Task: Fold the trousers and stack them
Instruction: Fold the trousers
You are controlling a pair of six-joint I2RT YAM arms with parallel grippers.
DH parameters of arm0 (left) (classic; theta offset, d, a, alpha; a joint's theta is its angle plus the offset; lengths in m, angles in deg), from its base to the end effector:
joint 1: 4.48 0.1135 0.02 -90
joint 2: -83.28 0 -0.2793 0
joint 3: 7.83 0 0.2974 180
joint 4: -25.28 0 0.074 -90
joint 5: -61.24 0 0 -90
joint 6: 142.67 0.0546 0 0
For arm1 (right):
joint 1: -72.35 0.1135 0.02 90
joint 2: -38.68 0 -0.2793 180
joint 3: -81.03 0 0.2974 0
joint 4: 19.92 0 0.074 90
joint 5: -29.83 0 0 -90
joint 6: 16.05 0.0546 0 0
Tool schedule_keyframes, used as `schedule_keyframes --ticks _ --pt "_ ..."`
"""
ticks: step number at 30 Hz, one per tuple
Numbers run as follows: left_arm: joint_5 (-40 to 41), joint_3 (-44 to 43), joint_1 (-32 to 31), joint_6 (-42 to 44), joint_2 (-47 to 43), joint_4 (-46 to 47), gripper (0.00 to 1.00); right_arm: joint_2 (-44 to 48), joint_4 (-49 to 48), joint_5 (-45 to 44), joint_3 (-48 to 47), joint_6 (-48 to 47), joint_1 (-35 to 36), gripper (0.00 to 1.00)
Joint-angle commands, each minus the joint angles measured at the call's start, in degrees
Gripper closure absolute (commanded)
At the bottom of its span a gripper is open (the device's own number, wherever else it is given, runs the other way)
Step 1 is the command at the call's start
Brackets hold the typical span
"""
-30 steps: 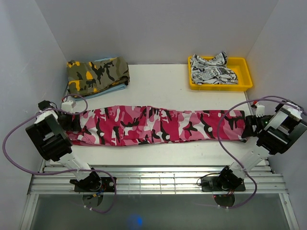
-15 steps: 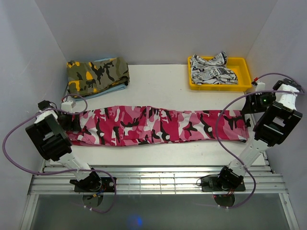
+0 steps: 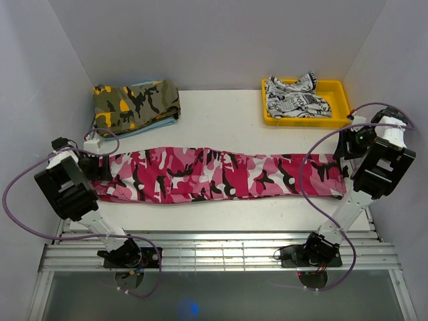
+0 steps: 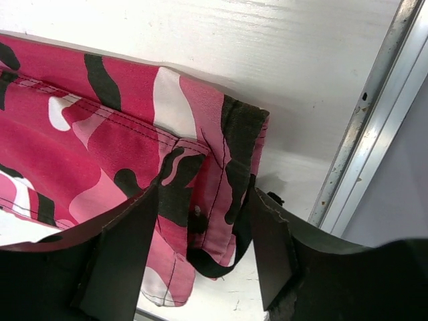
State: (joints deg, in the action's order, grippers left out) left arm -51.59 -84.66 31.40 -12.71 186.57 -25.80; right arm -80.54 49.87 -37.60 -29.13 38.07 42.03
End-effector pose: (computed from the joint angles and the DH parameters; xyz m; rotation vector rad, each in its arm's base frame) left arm 0.3181 0.2040 0.1314 0.1566 2.7130 -0.2505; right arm 0.4198 -0.2212 0.1884 -0.1868 2.7430 0.3130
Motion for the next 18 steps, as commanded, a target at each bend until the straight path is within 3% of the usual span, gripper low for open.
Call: schedule_keyframes --ticks 1,8,18 --pt "4.0 2.1 0.3 -1.1 7.6 0.2 0.15 2.1 1.3 2.0 0.4 2.5 -0.2 0.38" --pt "2.9 0.9 0.3 -2.9 8.4 -1.0 0.15 -0.7 1.3 4.5 0.7 4.0 0.9 0.42" --pt "2.9 1.4 0.3 -2.9 7.5 -0.9 0.15 -2.9 4.3 7.3 1.0 5.7 1.7 0.67"
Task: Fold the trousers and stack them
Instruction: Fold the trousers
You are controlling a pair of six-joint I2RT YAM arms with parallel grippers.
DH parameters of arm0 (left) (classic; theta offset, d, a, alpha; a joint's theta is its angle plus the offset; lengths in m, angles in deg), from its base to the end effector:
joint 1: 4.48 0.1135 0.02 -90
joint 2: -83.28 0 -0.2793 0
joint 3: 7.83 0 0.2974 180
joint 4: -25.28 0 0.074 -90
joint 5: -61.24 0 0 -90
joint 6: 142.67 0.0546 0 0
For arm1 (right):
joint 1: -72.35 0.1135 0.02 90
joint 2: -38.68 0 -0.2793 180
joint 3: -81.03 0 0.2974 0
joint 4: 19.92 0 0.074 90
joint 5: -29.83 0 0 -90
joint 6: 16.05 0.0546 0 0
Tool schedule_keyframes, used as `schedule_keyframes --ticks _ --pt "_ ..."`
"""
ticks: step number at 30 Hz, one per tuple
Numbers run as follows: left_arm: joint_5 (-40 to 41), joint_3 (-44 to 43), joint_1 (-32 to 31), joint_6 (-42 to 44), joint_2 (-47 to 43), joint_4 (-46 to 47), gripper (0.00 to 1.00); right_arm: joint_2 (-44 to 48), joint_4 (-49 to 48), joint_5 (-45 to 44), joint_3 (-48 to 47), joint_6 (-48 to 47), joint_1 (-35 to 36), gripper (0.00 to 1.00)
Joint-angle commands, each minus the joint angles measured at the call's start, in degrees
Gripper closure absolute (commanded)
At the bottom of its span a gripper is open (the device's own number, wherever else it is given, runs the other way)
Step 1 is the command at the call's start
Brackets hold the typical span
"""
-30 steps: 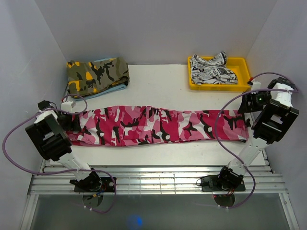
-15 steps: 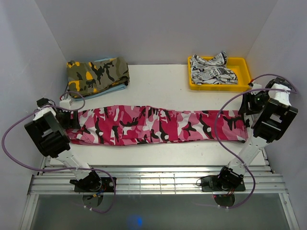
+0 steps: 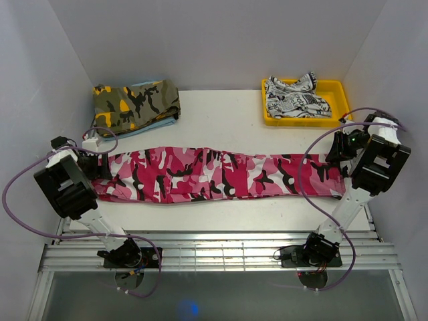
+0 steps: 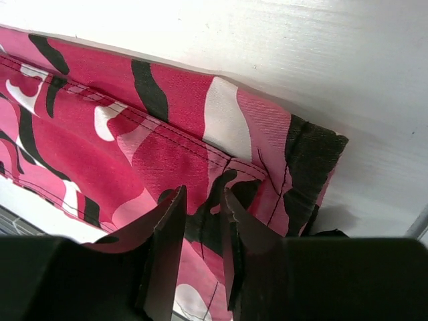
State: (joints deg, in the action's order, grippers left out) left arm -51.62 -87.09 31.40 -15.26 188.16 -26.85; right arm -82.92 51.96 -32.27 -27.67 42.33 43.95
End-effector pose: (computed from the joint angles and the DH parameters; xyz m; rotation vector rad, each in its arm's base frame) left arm 0.3254 0.2092 0.1334 0.0954 2.7210 -0.2672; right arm 0.4233 -0.1998 0.1632 -0.1093 2.7699 0.5330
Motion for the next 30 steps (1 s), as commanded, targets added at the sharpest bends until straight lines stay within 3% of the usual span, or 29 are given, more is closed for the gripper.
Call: schedule_keyframes --ticks 1,7,9,13,18,21,30 --pt "2.8 3.6 0.3 -0.4 5.9 0.1 0.15 -0.4 2.1 1.6 -0.3 1.8 -0.2 0.68" --pt "2.5 3.0 0.3 -0.2 5.2 -0.8 0.15 2.2 -2.9 -4.7 3.2 5.9 -1.2 0.60" --pt "2.7 3.3 0.3 0.2 4.9 -0.9 0.15 4.3 -4.3 -4.3 4.3 6.3 -2.2 0.51" --pt "3.3 3.9 0.3 0.5 4.6 -0.6 0.15 7.7 -5.9 -5.6 5.7 7.2 -2.9 0.45" --pt "2.9 3.6 0.3 -0.2 4.6 -0.9 0.15 7.6 -6.1 -6.1 6.4 7.7 -4.1 0.45" --pt "2.8 3.2 0.3 -0.4 4.7 -1.3 0.15 5.9 -3.9 -3.1 6.4 7.2 -4.4 0.51" --pt "2.4 1.9 0.3 -0.8 4.4 -2.4 0.15 2.8 -3.3 -0.7 7.1 9.2 -4.4 0.55"
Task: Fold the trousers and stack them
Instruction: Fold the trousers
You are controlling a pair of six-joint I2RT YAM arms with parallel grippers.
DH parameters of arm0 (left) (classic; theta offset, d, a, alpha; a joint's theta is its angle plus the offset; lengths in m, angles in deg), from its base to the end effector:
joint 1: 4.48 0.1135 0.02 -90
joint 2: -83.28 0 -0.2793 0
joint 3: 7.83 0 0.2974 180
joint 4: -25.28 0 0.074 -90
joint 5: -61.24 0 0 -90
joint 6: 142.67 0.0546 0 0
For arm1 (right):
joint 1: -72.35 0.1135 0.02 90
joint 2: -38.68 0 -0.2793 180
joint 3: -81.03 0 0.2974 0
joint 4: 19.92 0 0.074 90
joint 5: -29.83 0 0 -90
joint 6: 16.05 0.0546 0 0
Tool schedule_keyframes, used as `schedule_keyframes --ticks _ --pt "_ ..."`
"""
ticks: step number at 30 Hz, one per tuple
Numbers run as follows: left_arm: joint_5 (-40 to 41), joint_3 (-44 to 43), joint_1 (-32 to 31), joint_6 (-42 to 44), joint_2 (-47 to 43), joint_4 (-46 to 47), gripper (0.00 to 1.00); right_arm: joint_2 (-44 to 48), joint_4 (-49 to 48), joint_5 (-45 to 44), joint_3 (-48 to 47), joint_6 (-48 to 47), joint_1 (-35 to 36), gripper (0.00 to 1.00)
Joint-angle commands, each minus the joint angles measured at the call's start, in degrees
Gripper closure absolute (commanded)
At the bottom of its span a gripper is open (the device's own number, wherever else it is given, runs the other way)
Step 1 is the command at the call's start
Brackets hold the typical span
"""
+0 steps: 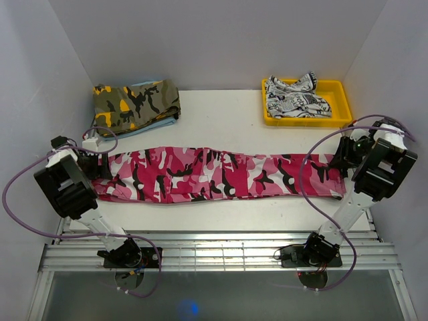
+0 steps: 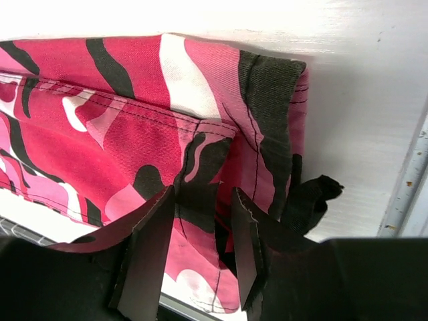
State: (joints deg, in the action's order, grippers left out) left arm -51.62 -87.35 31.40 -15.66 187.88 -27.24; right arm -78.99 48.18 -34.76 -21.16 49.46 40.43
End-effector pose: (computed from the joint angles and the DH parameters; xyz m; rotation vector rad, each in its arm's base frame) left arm 0.3256 0.2093 0.1363 0.0866 2.7200 -0.2669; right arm 0.3944 -0.2181 0.1589 0.1458 2.7916 0.4813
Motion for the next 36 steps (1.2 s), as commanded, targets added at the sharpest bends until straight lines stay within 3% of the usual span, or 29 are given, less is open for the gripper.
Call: schedule_keyframes --ticks 1,5,6,8,13,17,29,30,31,32,35,36 --pt "2.0 2.0 0.3 -0.6 4.7 -2.2 0.15 -1.4 0.4 2.0 0.8 2.3 -0.9 0.55" --pt "1.1 1.4 0.3 -1.5 4.8 -2.9 0.14 -3.1 0.8 6.0 0.8 2.7 -1.0 0.65" --pt "1.1 1.4 0.3 -1.5 4.7 -2.9 0.15 -2.9 0.4 7.0 0.5 2.6 -1.0 0.77" --pt "1.6 1.4 0.3 -1.7 4.6 -2.8 0.14 -1.1 -0.2 9.8 0.2 1.9 -1.4 0.92" --pt "2.9 0.9 0.3 -1.7 4.4 -2.7 0.12 5.2 -1.4 15.2 -2.9 0.1 -2.0 0.92" --pt "3.3 -0.1 0.3 -2.0 4.4 -2.9 0.09 9.4 -3.3 12.6 -4.6 1.5 -2.0 0.92" --pt "4.7 0.4 0.3 -2.4 5.3 -2.2 0.08 -0.1 -9.8 1.8 -0.3 1.7 -2.3 0.92" --pt "4.8 0.4 0.3 -2.4 5.3 -2.1 0.08 -0.6 -10.2 1.0 -0.1 1.8 -2.3 0.89" --pt "5.0 0.6 0.3 -2.3 5.2 -1.9 0.07 -1.0 -10.5 0.6 0.0 1.7 -2.3 0.80" --pt "4.9 0.6 0.3 -2.2 5.2 -1.7 0.07 -1.0 -10.8 0.3 0.1 1.9 -2.3 0.51" --pt "4.5 0.8 0.2 -2.4 5.3 -1.7 0.07 0.6 -10.0 0.8 0.2 1.1 -2.4 0.09" --pt "4.3 0.9 0.3 -2.5 5.4 -1.7 0.07 1.5 -9.6 1.3 0.4 0.4 -2.6 0.09"
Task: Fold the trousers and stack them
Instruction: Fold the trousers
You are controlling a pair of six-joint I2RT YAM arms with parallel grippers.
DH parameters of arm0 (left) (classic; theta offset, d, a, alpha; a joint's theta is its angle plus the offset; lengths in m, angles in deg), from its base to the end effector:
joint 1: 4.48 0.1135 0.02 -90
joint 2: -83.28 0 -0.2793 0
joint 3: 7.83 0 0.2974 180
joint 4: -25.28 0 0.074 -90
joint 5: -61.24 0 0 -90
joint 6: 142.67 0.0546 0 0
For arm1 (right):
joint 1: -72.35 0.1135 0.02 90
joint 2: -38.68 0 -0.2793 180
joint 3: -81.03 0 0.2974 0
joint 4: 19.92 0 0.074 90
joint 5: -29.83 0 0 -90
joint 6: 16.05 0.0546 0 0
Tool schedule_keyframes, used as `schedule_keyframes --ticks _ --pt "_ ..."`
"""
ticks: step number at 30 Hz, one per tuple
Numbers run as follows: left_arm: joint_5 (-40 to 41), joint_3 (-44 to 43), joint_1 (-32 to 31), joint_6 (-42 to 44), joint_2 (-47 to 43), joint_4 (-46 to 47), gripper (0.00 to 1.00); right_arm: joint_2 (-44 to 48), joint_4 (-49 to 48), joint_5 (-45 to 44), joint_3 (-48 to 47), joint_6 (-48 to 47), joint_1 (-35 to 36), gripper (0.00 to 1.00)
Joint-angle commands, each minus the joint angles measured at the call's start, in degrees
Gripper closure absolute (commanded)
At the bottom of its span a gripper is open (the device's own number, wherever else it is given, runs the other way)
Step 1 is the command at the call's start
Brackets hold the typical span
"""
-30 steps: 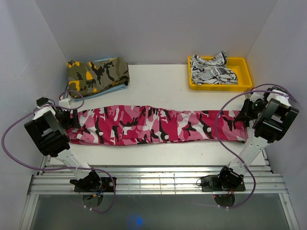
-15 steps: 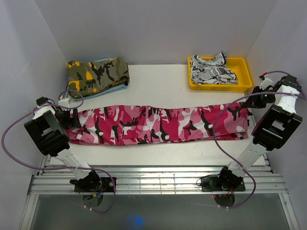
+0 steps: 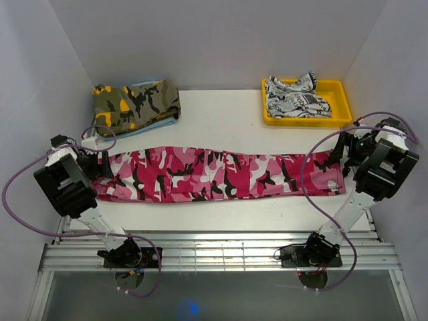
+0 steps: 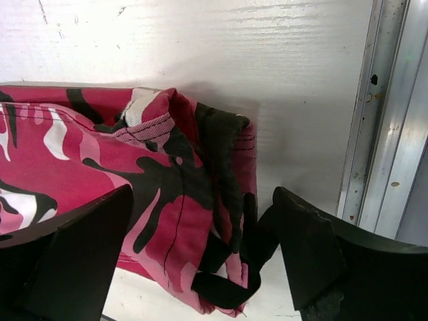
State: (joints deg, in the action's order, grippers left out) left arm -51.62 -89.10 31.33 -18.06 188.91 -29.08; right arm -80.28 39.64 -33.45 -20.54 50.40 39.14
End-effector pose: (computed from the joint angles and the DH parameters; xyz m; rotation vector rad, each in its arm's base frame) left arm 0.3291 0.2113 0.1379 0.0260 2.7382 -0.2964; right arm 0.4040 -0.2351 0.1494 0.1538 2.6894 0.4163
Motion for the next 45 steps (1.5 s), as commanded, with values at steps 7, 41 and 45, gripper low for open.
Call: schedule_keyframes --ticks 7,41,45 --pt "3.1 3.1 0.4 0.1 3.6 0.2 0.07 10.5 3.8 2.5 5.6 -8.9 -4.2 0.21" --pt "-3.4 6.4 0.5 6.3 -0.3 -0.2 0.06 9.3 3.3 -8.5 15.9 -15.2 -9.3 0.92" --pt "-11.7 6.5 0.6 14.9 -6.5 -9.8 0.03 9.5 3.3 -9.8 15.8 -16.5 -9.3 0.58"
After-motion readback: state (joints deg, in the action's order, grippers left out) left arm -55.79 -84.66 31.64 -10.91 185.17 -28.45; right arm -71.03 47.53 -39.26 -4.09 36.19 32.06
